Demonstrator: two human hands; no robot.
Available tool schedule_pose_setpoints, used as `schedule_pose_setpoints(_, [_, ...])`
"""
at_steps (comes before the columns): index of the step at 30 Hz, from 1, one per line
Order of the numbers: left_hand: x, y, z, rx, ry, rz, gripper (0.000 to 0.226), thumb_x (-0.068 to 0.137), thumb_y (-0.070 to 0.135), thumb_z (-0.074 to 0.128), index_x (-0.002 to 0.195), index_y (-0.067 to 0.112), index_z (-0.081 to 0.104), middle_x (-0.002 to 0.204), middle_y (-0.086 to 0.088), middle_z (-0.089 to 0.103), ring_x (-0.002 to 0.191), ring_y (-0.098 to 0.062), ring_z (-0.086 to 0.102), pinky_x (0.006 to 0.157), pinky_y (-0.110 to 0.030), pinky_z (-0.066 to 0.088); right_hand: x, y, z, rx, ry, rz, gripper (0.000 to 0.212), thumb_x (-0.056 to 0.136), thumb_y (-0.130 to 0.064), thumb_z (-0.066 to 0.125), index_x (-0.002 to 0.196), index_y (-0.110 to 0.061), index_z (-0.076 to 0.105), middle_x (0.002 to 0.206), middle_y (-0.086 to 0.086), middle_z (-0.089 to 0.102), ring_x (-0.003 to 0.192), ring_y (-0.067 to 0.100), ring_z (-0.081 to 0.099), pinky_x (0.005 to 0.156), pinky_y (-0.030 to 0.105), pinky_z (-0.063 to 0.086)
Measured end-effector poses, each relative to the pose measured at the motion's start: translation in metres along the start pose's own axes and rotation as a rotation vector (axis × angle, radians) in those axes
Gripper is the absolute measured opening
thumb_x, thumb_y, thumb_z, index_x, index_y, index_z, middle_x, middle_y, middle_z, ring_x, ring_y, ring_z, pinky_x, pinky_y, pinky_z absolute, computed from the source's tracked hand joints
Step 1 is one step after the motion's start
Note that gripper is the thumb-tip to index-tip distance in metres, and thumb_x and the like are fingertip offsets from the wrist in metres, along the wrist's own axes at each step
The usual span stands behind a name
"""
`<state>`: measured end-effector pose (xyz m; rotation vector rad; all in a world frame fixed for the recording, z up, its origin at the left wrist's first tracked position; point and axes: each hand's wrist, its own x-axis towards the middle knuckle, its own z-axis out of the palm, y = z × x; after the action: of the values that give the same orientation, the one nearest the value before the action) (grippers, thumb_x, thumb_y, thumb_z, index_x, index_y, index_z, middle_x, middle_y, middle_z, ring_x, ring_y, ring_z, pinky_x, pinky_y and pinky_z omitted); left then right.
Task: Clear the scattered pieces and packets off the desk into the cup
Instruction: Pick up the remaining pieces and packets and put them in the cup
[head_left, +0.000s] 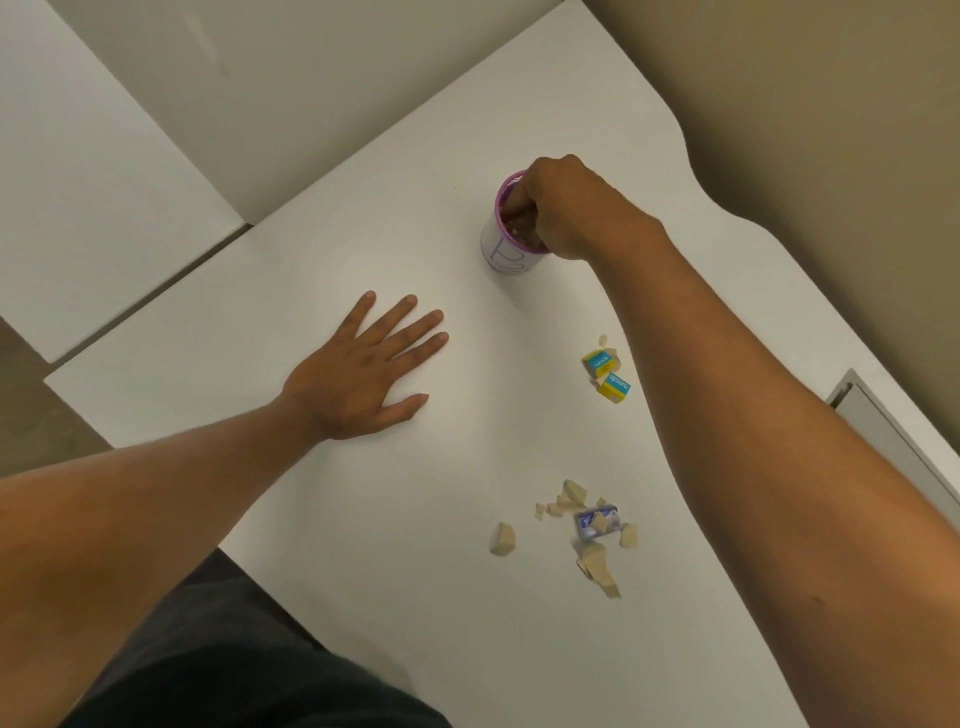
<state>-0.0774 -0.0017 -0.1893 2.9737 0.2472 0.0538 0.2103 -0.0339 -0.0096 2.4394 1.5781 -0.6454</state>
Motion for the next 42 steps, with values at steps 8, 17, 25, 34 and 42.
schedule_pose_setpoints(8, [0.0, 0.001, -0.007, 0.001, -0.003, 0.003, 0.077, 0.108, 0.065, 0.028, 0.174, 0.027, 0.017, 0.184, 0.001, 0.014, 0.171, -0.029, 0.011, 0.137, -0.062, 0.011, -0.068, 0.047, 0.003, 0.364, 0.256, 0.153, 0.04, 0.093, 0.008, 0.056, 0.113, -0.02, 0.078, 0.109, 0.002, 0.075, 0.093, 0.012, 0.069, 0.066, 0.007, 0.043])
schedule_pose_setpoints(17, [0.001, 0.007, -0.014, -0.004, -0.023, -0.009, 0.077, 0.106, 0.062, 0.032, 0.173, 0.024, 0.024, 0.182, -0.001, 0.019, 0.17, -0.031, 0.017, 0.135, -0.064, 0.014, -0.138, 0.071, 0.149, 0.294, -0.042, 0.306, 0.074, 0.095, -0.031, 0.066, 0.158, -0.036, 0.028, 0.166, -0.002, 0.019, 0.143, 0.032, 0.029, 0.105, 0.046, 0.05])
schedule_pose_setpoints(25, [0.003, 0.007, -0.014, 0.013, -0.032, -0.004, 0.077, 0.106, 0.062, 0.031, 0.173, 0.025, 0.023, 0.183, 0.0, 0.018, 0.17, -0.03, 0.017, 0.136, -0.064, 0.013, -0.147, 0.055, 0.188, 0.281, 0.266, 0.331, 0.029, 0.093, 0.0, 0.051, 0.114, -0.012, 0.067, 0.123, 0.009, 0.056, 0.115, 0.031, 0.053, 0.092, 0.037, 0.05])
schedule_pose_setpoints(34, [0.003, 0.005, -0.01, 0.021, -0.014, -0.005, 0.076, 0.108, 0.064, 0.029, 0.173, 0.027, 0.019, 0.183, 0.001, 0.016, 0.171, -0.028, 0.013, 0.137, -0.061, 0.012, -0.129, 0.025, 0.132, 0.731, 0.58, 0.316, 0.018, 0.092, -0.012, 0.073, 0.109, -0.012, 0.079, 0.111, 0.002, 0.075, 0.102, 0.016, 0.07, 0.097, 0.029, 0.057])
schedule_pose_setpoints(42, [0.002, 0.002, -0.004, 0.022, -0.009, -0.004, 0.076, 0.108, 0.066, 0.027, 0.174, 0.029, 0.013, 0.184, 0.004, 0.012, 0.171, -0.027, 0.009, 0.137, -0.06, 0.01, -0.047, 0.004, 0.044, 0.385, 0.601, 0.052, 0.018, 0.091, -0.015, 0.069, 0.105, -0.011, 0.079, 0.107, 0.011, 0.073, 0.099, 0.026, 0.069, 0.089, 0.037, 0.058])
